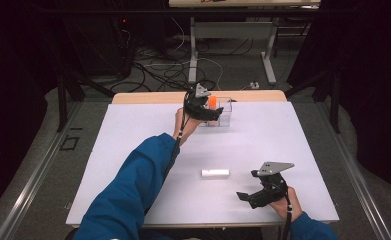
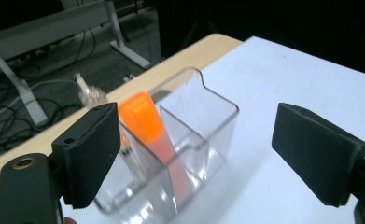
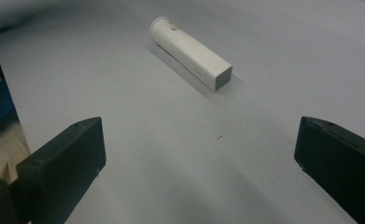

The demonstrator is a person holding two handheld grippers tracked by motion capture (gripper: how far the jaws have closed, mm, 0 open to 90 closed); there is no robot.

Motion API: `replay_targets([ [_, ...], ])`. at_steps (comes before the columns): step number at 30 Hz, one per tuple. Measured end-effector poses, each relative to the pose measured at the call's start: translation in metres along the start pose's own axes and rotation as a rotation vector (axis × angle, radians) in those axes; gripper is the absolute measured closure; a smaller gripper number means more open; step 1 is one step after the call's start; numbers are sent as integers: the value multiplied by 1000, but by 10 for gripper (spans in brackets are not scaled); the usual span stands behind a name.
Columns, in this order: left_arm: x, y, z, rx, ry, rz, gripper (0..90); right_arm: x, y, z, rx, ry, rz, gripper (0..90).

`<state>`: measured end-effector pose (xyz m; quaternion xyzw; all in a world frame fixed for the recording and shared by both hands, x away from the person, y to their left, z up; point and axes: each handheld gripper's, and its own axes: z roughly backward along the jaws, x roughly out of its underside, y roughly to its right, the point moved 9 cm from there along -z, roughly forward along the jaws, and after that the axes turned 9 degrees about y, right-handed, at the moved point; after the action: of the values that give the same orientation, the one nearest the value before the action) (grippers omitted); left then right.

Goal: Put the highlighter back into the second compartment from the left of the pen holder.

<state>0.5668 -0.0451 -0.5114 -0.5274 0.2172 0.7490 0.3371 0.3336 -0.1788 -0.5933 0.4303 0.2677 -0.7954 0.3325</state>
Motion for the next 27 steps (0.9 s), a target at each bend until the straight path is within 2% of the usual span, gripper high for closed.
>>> replay_targets([
  [1,2,1,4,4,-15,-9,153,0,0,0,3,-4,-2,16],
  [2,4,2,6,-4,-3,1,150,0,-1,0,-7,-3,-5,16],
  [5,12,3,17,-4,-39,-10,135,0,-1,-1,-9,2,3,16],
  [13,28,6,44,-5,-67,-31,115,-1,0,-2,-11,5,17,16],
  [17,39,5,56,-13,-84,-40,103,1,-1,-1,-8,-15,9,16],
  [19,45,5,61,-17,-94,-42,95,1,0,-2,6,-7,5,16],
  [20,49,5,65,-12,-113,-39,88,1,0,-2,5,-10,7,16],
  [22,55,6,68,-23,-123,-47,67,2,-1,-1,-5,-24,-1,16],
  [24,61,8,74,-19,-137,-48,54,2,1,-1,2,-24,11,16],
  [27,70,9,82,-21,-149,-54,38,1,0,-2,3,-14,4,16],
])
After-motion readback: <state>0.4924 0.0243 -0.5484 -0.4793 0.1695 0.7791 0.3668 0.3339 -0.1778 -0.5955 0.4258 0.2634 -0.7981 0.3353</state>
